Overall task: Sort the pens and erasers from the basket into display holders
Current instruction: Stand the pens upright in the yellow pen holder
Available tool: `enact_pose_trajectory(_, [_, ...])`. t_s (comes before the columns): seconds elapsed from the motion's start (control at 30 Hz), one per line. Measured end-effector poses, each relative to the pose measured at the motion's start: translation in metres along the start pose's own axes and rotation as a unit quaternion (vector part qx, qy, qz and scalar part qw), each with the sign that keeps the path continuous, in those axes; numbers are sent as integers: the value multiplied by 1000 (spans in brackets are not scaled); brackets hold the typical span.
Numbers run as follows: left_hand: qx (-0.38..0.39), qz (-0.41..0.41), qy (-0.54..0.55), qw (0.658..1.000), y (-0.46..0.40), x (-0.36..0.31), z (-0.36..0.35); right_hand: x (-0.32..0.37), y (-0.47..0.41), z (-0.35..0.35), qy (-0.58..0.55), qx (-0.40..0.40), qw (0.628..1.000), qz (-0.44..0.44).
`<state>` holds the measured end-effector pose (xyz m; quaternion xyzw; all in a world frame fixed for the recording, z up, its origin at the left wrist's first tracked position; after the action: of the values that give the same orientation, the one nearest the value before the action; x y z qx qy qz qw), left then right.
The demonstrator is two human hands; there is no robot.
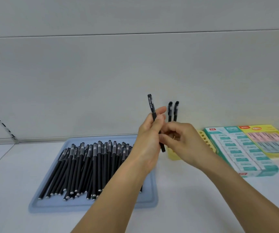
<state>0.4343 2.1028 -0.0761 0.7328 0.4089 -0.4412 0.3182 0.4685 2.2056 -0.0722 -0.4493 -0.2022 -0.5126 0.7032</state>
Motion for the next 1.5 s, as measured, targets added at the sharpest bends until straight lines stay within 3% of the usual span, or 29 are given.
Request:
enact_pose_trajectory(0.07, [18, -1, -54, 998, -2, 7, -3, -10, -1, 12, 19, -42, 999, -18])
enact_pose_trajectory(0.13, [26, -4, -200, 979, 0, 15, 0, -28, -2, 33, 43, -140, 988, -54])
enact_pose_trajectory(0.17, [23, -11, -317, 948, 1, 21, 2, -37, -3, 43, 50, -179, 980, -72])
enact_pose_trajectory(0.23, [36, -48, -571, 819, 1, 36, 7, -54, -5, 54, 61, -204, 972, -100])
enact_pose_trajectory(0.27, [47, -64, -657, 750, 1, 43, 7, -61, -7, 55, 67, -197, 972, -112])
enact_pose_trajectory(0.3, [53, -73, -706, 702, 2, 50, 8, -66, -8, 55, 75, -187, 972, -120])
enact_pose_trajectory(0.37, [47, -74, -735, 672, 2, 57, 9, -75, -11, 51, 90, -169, 973, -129])
enact_pose_trajectory(0.6, [51, -88, -739, 666, -2, 56, 11, -87, -19, 39, 151, -115, 971, -145])
enact_pose_trajectory(0.77, [73, -74, -763, 638, -2, 48, 9, -88, -20, 31, 206, -65, 961, -174])
enact_pose_trajectory(0.87, [66, -80, -744, 660, 9, 34, 11, -87, -17, 32, 234, -63, 948, -207])
enact_pose_trajectory(0.97, [-68, -129, -699, 700, 34, 11, 31, -76, -2, 31, 215, -142, 943, -211])
enact_pose_trajectory(1.0, [-132, -141, -698, 690, 45, 2, 45, -68, 4, 28, 205, -164, 946, -190])
enact_pose_trajectory(1.07, [-243, -111, -729, 631, 62, -16, 80, -48, 10, 14, 177, -163, 960, -146])
enact_pose_trajectory(1.13, [-290, 9, -756, 586, 74, -26, 115, -27, 9, -7, 150, -121, 975, -115])
enact_pose_trajectory(1.17, [-290, 67, -759, 580, 77, -28, 127, -18, 7, -18, 144, -97, 979, -105])
enact_pose_trajectory(1.23, [-268, 131, -748, 593, 77, -27, 138, -1, 3, -41, 134, -52, 986, -87])
enact_pose_trajectory(1.5, [-229, 132, -621, 738, 69, -31, 161, 27, -4, -111, 190, 136, 969, -77])
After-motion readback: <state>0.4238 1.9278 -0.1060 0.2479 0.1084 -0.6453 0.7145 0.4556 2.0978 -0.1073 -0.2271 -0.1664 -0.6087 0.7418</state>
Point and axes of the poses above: each hand's wrist, its own y-axis away from the middle knuckle, its own z-axis out of the back of the hand, x = y × z, the point moved 3 cm from there along -y, towards the middle knuckle, and after that the axes turned 7 degrees about z, right-handed, at the moved point
